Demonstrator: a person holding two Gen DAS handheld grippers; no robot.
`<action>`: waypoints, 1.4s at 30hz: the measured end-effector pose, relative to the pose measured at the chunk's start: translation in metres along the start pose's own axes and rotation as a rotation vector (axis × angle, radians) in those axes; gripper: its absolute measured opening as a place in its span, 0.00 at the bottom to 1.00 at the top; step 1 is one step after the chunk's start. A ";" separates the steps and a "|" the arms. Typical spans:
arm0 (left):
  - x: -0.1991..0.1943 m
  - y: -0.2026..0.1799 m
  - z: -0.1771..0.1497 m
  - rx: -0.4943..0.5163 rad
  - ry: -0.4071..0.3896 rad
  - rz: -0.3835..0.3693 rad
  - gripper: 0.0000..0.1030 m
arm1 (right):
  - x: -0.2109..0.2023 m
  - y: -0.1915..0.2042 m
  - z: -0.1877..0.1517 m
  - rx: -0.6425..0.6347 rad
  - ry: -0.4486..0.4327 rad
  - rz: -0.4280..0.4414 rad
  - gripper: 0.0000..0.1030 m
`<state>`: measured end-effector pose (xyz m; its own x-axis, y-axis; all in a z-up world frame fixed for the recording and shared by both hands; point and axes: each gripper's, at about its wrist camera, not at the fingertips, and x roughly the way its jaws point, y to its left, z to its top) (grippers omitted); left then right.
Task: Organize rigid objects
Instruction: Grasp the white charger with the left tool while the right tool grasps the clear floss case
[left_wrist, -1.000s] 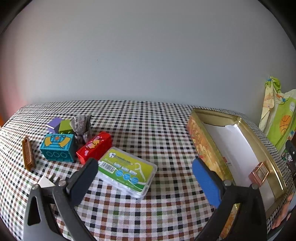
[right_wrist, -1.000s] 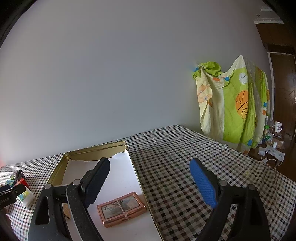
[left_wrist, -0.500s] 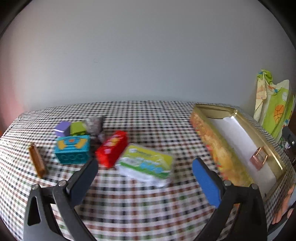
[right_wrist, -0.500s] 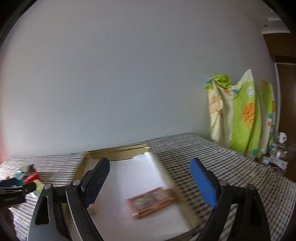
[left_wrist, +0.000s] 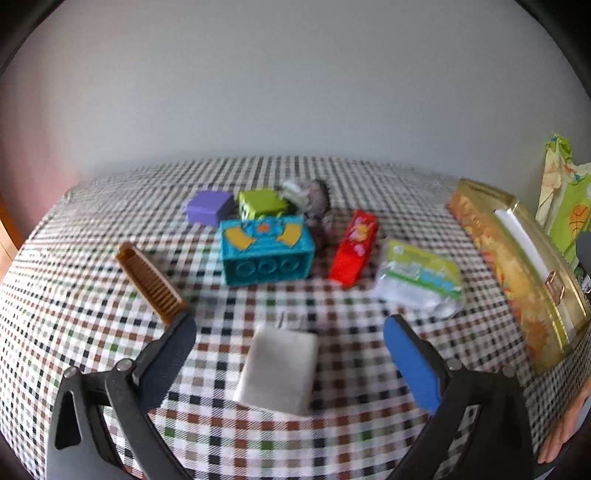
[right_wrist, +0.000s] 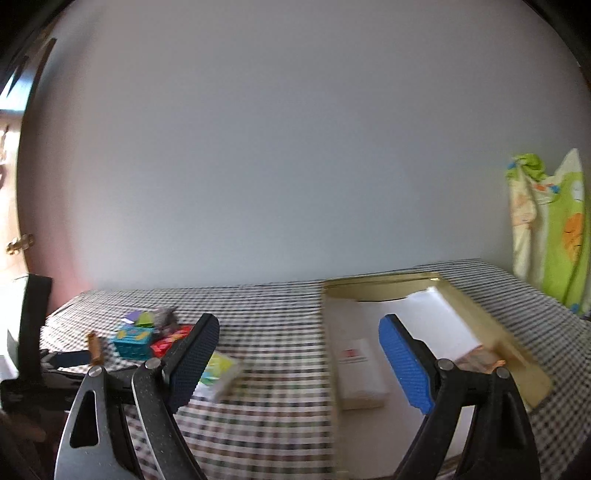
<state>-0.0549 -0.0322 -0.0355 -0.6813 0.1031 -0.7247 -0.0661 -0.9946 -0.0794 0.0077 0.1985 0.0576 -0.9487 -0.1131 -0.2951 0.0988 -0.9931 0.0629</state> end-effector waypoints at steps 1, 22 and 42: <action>0.002 0.001 -0.001 -0.006 0.015 0.001 1.00 | 0.003 0.006 0.000 -0.010 0.013 0.018 0.87; 0.034 0.002 0.002 0.012 0.133 0.055 1.00 | 0.124 0.066 -0.021 -0.200 0.469 0.209 0.87; 0.020 0.004 0.001 0.025 0.081 0.041 0.38 | 0.142 0.066 -0.032 -0.227 0.592 0.266 0.61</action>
<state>-0.0692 -0.0340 -0.0497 -0.6229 0.0616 -0.7799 -0.0586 -0.9978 -0.0320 -0.1110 0.1163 -0.0104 -0.5661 -0.2876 -0.7726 0.4278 -0.9036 0.0229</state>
